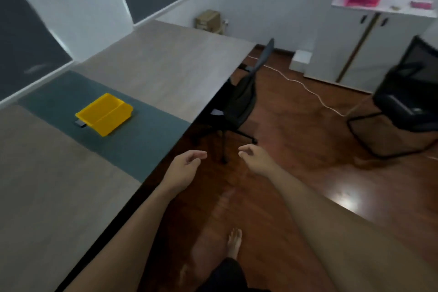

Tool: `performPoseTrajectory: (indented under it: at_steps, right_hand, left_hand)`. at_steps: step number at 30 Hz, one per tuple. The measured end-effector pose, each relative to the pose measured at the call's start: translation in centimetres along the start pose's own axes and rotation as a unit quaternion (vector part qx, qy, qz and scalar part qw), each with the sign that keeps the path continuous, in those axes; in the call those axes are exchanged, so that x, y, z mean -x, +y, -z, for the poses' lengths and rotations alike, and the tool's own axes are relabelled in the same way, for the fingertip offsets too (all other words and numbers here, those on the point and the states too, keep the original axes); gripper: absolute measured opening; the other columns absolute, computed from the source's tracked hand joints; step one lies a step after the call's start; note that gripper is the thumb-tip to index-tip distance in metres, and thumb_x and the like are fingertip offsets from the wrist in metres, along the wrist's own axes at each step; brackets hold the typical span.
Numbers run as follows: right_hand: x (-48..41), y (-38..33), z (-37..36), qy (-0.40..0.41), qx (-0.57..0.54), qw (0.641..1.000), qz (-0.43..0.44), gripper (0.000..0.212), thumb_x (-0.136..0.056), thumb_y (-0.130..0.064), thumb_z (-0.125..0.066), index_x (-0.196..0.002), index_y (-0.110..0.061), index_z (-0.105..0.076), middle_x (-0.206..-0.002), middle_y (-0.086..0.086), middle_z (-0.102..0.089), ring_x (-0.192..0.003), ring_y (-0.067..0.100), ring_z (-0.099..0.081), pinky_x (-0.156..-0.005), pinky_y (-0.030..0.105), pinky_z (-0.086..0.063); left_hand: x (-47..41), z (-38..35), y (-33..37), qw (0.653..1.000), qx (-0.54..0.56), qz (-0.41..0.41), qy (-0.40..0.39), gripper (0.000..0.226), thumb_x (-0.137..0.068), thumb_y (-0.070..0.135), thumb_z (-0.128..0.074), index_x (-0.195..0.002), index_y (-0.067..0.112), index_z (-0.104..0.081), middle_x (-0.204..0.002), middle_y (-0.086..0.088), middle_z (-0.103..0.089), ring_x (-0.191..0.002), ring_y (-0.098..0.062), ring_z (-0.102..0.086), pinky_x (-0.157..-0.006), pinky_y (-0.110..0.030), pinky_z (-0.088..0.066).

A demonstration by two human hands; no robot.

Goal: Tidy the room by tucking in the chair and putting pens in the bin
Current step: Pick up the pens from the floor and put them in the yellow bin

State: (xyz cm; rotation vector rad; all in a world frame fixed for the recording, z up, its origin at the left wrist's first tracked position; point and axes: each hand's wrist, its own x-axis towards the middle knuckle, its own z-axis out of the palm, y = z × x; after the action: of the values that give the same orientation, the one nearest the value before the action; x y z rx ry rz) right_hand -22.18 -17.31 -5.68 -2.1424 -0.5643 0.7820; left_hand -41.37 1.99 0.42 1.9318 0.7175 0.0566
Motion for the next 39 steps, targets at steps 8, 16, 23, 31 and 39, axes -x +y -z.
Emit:
performPoseTrajectory:
  at_steps: [8,16,23,31,39]
  right_hand:
    - [2.6,10.5,12.6,0.16,-0.038,0.981,-0.101,0.028,-0.104,-0.028,-0.061,-0.127,-0.015,-0.071,-0.126,0.005,-0.073,-0.118,0.019,-0.067,-0.097,0.031,-0.052]
    - [8.5,20.6,20.4,0.289,-0.084,0.928,-0.22,0.024,-0.095,-0.044,-0.061,-0.109,-0.031,-0.075,-0.102,-0.012,-0.074,-0.097,0.011,-0.07,-0.087,0.03,-0.054]
    - [19.1,25.9,23.4,0.4,-0.138,0.855,-0.3,0.025,-0.088,-0.042,-0.058,-0.103,-0.029,-0.074,-0.101,0.002,-0.078,-0.1,0.023,-0.074,-0.093,0.039,-0.057]
    - [30.3,34.7,22.5,0.435,-0.193,0.791,-0.384,0.018,-0.098,-0.028,-0.063,-0.106,-0.021,-0.076,-0.103,0.004,-0.079,-0.103,0.024,-0.075,-0.097,0.042,-0.058]
    - [37.1,44.6,22.6,0.395,-0.224,0.773,-0.443,0.024,-0.102,-0.022,-0.061,-0.117,-0.01,-0.075,-0.103,0.004,-0.072,-0.099,0.022,-0.068,-0.081,0.028,-0.046]
  left_hand:
    - [-10.8,-13.3,7.0,0.98,-0.049,-0.03,-0.19,0.029,-0.106,0.019,-0.054,-0.123,0.033,-0.074,-0.121,0.017,-0.077,-0.109,-0.023,-0.075,-0.092,-0.031,-0.057]
    - [-16.6,-26.0,14.7,0.92,-0.116,-0.102,-0.36,0.029,-0.112,0.022,-0.047,-0.13,0.025,-0.07,-0.124,0.013,-0.075,-0.112,-0.002,-0.069,-0.083,-0.027,-0.057]
    - [-15.3,-36.7,18.0,0.849,-0.149,-0.143,-0.486,0.032,-0.109,0.0,-0.044,-0.131,-0.002,-0.067,-0.124,-0.015,-0.075,-0.095,-0.018,-0.07,-0.065,-0.004,-0.049]
    - [-11.1,-49.4,19.8,0.796,-0.184,-0.156,-0.555,0.029,-0.108,0.0,-0.046,-0.125,0.001,-0.069,-0.115,-0.016,-0.077,-0.1,-0.027,-0.071,-0.068,-0.009,-0.052]
    - [-5.0,-61.1,19.4,0.774,-0.229,-0.126,-0.577,0.028,-0.108,0.001,-0.046,-0.122,0.006,-0.07,-0.105,-0.006,-0.078,-0.099,-0.027,-0.071,-0.079,-0.021,-0.054]
